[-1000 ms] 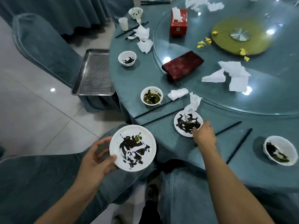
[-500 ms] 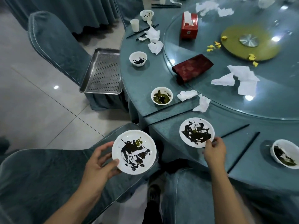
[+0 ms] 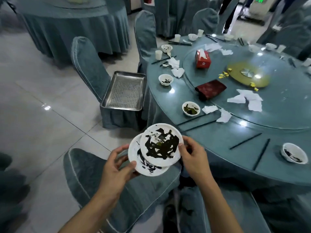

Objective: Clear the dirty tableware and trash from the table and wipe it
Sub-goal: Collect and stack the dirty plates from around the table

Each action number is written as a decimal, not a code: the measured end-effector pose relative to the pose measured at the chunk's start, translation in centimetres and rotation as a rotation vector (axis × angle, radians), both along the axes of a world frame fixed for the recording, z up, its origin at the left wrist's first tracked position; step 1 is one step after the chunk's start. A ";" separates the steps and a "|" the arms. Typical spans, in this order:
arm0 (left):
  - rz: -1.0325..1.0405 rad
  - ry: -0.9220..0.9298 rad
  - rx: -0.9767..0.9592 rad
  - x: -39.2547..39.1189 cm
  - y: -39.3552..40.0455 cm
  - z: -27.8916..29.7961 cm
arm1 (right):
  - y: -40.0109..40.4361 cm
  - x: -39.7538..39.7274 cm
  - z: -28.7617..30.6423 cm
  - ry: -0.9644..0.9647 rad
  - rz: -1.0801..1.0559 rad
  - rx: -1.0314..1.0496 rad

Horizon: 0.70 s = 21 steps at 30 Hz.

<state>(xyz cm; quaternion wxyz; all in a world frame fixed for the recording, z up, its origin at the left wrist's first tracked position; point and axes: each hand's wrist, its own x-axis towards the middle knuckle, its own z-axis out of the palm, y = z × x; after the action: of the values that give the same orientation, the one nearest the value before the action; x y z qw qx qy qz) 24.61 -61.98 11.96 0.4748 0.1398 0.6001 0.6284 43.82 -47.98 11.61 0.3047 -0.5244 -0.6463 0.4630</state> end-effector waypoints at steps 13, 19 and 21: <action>0.024 0.039 -0.007 -14.7 -10.6 2.3 | -12.4 -16.6 1.6 -0.055 0.149 -0.015; -0.002 0.116 -0.024 -21.3 -7.5 1.9 | -10.0 -23.0 2.0 -0.071 0.126 0.063; -0.013 0.118 -0.017 -24.0 -5.7 1.9 | -8.4 -25.4 1.8 -0.120 0.111 0.137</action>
<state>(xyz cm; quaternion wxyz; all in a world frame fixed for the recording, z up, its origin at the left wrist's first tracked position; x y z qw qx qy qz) 0.58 -67.69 13.85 0.4438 0.1764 0.6315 0.6108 18.41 -56.39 13.40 0.2744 -0.4928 -0.7214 0.4017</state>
